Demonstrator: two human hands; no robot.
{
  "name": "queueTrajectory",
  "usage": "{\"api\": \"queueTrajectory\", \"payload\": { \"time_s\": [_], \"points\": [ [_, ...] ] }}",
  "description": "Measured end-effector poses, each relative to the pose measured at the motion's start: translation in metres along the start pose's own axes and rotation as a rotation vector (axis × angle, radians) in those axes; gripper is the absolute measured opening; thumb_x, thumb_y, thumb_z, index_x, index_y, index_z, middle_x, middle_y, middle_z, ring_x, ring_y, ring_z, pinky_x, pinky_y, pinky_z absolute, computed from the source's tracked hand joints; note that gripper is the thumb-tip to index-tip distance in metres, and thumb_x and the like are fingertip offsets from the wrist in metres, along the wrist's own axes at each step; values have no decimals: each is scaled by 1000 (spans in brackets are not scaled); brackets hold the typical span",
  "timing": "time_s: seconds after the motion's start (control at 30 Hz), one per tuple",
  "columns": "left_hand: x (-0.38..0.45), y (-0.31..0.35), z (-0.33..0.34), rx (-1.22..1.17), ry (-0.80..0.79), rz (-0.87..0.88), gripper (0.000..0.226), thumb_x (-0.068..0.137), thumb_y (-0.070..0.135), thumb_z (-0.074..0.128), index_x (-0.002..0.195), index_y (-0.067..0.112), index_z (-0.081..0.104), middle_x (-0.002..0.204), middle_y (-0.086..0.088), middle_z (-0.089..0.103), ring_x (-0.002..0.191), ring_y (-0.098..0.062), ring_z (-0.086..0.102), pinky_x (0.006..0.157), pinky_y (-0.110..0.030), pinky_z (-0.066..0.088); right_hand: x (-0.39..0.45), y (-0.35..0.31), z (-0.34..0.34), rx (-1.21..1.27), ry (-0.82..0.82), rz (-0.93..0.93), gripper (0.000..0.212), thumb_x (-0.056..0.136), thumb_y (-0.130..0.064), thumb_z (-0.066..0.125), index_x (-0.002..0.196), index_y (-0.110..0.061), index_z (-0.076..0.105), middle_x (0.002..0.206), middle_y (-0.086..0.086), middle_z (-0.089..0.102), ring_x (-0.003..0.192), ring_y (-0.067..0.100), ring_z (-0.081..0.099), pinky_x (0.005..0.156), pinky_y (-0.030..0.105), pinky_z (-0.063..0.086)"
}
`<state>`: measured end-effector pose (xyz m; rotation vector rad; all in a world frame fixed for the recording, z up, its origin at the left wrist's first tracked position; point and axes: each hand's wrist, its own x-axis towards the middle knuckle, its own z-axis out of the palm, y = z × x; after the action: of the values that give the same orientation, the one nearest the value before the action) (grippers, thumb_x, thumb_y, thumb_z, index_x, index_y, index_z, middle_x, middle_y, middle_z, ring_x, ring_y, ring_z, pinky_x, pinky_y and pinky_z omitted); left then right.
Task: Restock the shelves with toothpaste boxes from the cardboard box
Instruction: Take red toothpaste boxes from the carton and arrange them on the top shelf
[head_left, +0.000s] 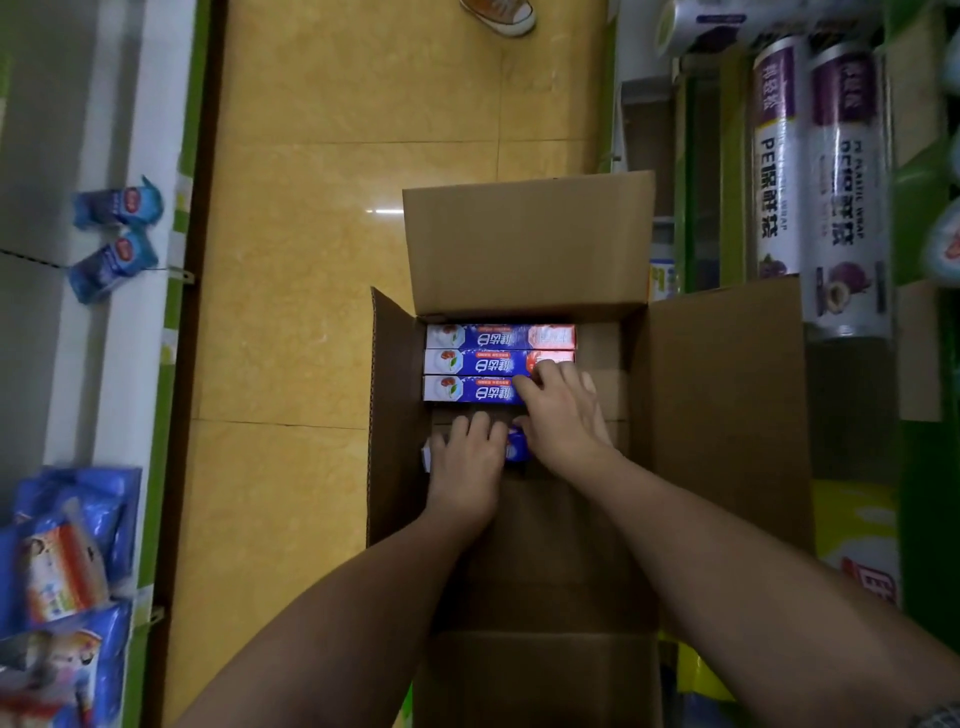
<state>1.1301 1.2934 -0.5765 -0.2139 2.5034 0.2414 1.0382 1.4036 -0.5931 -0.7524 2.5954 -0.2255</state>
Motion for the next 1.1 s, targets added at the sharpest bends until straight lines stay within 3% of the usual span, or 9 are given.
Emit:
{"api": "queueTrajectory", "payload": {
  "time_s": [0.2, 0.4, 0.57, 0.67, 0.83, 1.1],
  "points": [
    [-12, 3, 3, 37, -98, 16, 38, 95, 22, 58, 130, 19, 45, 134, -9, 48, 124, -30, 45, 98, -45, 40, 1, -11, 2, -94, -24, 55, 47, 86, -26, 66, 128, -19, 47, 126, 12, 50, 116, 30, 46, 96, 41, 38],
    [-21, 5, -2, -23, -161, 1, 34, 94, 26, 59, 126, 21, 47, 130, -7, 58, 119, -30, 55, 93, -42, 44, -18, -8, -2, -42, -34, 56, 36, 90, -31, 62, 122, -16, 53, 126, 11, 51, 119, 28, 45, 99, 40, 36],
    [-42, 14, -21, -134, -153, -106, 38, 94, 32, 61, 127, 16, 50, 125, -9, 61, 112, -30, 61, 81, -39, 47, -42, -5, -32, 44, -55, 116, 28, 89, -26, 60, 112, -16, 50, 117, 8, 60, 109, 27, 56, 89, 37, 45],
    [-57, 15, -38, -200, -147, -180, 43, 94, 38, 64, 129, 17, 50, 125, -8, 62, 113, -28, 62, 83, -37, 50, -59, -9, -54, 40, -30, 141, 30, 88, -30, 60, 111, -14, 50, 113, 10, 64, 105, 30, 60, 83, 35, 46],
    [-81, 12, -77, -312, -45, -216, 41, 92, 42, 65, 121, 14, 57, 117, -8, 66, 101, -25, 63, 73, -32, 46, -86, -29, -89, 98, 97, 327, 34, 92, -36, 57, 113, -10, 50, 111, 12, 65, 102, 33, 63, 78, 36, 48],
    [-130, -10, -138, -524, 246, -110, 44, 91, 43, 64, 120, 11, 55, 116, -11, 67, 105, -31, 64, 75, -31, 46, -126, -86, -161, 273, 449, 584, 37, 90, -41, 59, 103, -7, 55, 102, 19, 68, 95, 41, 64, 76, 40, 48]
  ]
}}
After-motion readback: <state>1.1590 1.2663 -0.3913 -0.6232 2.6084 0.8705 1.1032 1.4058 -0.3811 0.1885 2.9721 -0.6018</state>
